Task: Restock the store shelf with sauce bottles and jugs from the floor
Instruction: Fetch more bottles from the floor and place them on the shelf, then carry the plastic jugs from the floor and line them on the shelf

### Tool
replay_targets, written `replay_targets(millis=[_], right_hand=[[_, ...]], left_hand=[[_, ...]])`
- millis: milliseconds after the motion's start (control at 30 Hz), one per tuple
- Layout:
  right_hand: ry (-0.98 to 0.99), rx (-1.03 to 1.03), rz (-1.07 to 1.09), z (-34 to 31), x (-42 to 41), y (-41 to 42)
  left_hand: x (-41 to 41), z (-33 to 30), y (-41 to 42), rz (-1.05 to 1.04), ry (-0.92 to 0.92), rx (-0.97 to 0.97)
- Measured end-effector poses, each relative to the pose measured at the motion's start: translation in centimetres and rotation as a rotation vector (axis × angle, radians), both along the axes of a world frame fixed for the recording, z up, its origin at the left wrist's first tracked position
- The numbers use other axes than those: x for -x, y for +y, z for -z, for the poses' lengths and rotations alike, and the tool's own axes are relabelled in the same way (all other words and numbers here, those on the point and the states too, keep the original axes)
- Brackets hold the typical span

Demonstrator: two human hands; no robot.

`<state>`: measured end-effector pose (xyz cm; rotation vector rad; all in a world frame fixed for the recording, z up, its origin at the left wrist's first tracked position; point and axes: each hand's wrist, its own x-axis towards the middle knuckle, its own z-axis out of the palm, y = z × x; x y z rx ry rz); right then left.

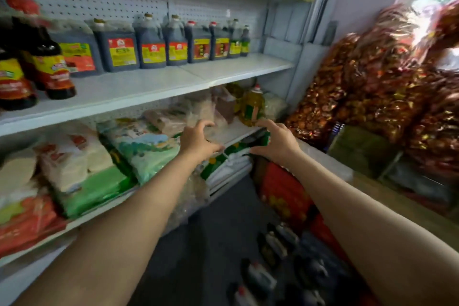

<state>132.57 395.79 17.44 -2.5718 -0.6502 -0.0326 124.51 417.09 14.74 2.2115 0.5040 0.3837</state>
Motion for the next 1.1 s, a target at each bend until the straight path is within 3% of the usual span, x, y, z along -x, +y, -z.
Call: replay_targets(millis=[167, 333, 700, 1100], right_hand=[[0.048, 0.01, 0.06, 4.2, 1.3, -8.6], [0.151, 0.011, 0.156, 8.9, 1.7, -12.3], [0.405, -0.031, 0.395, 18.6, 1.7, -12.3], [0.696, -0.056, 0.632, 36.6, 7.1, -13.5]], left_hand=[[-0.4, 2.7, -8.1, 0.104, 0.098, -0.06], [-1.2, 5.9, -12.0, 0.183, 0.198, -0.113], [-5.7, 15.4, -11.0, 0.383, 0.379, -0.04], [-4.9, 31.8, -11.5, 0.536, 0.67, 0.032]])
